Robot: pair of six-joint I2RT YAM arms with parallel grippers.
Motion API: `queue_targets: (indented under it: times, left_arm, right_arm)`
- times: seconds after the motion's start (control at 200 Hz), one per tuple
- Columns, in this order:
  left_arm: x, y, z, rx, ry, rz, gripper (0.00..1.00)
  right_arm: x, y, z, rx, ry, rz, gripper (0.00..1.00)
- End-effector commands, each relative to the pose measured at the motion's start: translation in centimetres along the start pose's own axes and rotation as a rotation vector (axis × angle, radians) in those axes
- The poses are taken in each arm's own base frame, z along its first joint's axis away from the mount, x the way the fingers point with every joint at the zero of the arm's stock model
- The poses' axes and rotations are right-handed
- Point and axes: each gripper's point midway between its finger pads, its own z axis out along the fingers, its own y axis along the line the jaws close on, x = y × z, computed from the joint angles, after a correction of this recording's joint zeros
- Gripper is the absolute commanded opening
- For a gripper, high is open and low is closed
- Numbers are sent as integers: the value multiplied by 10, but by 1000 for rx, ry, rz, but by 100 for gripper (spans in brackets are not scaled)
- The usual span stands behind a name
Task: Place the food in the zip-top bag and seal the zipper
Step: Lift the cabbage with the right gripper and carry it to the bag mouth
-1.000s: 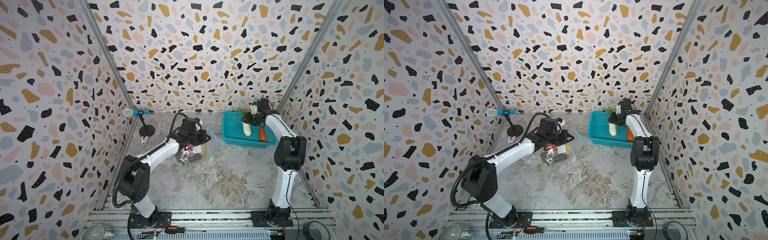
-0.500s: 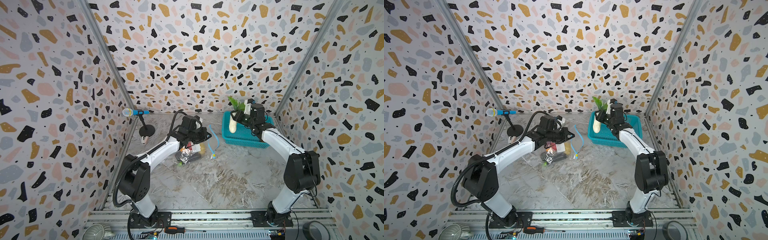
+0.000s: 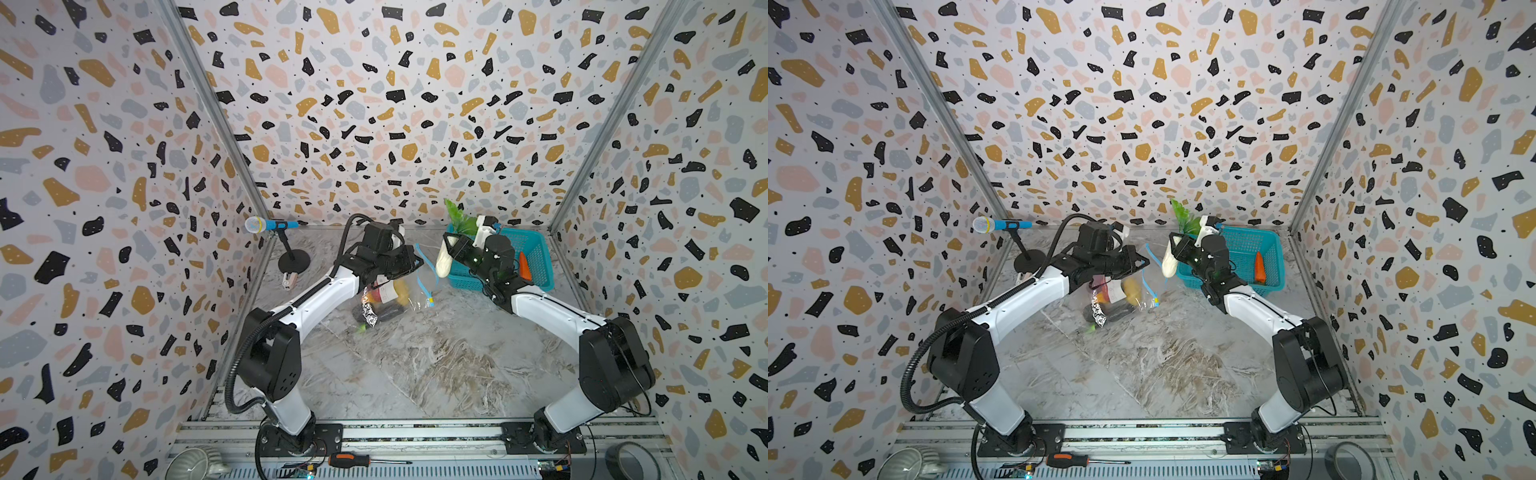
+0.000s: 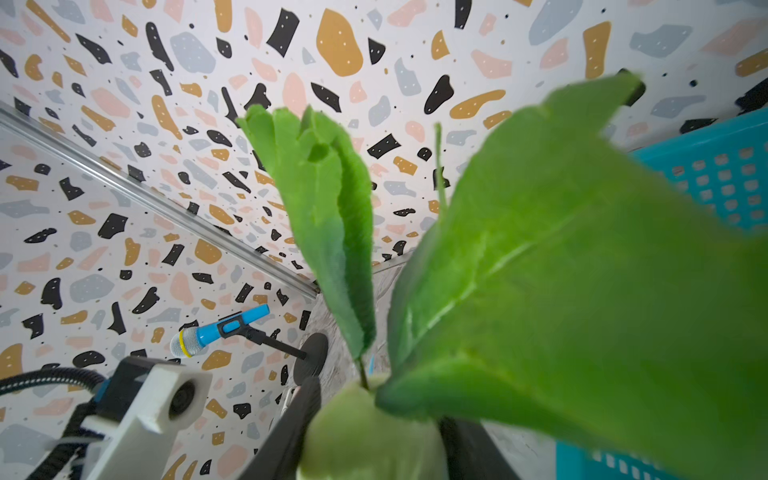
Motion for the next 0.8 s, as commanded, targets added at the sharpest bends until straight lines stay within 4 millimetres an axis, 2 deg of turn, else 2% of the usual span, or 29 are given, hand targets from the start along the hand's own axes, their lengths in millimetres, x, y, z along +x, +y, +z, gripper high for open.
queue_targets:
  times: [0.0,0.43,0.796]
  left_arm:
    - [-15,-13,-9,19,-39,25,0]
    - [-20,-18,-19,15,-62,34,0]
    - [-23,-21,-24,18,-76,39,0]
  right_arm:
    - [-16,25,-2,-69,-83,23,44]
    - [23,25,23,-74,-19,36,45]
    - [47,20,21,-61,25,29,46]
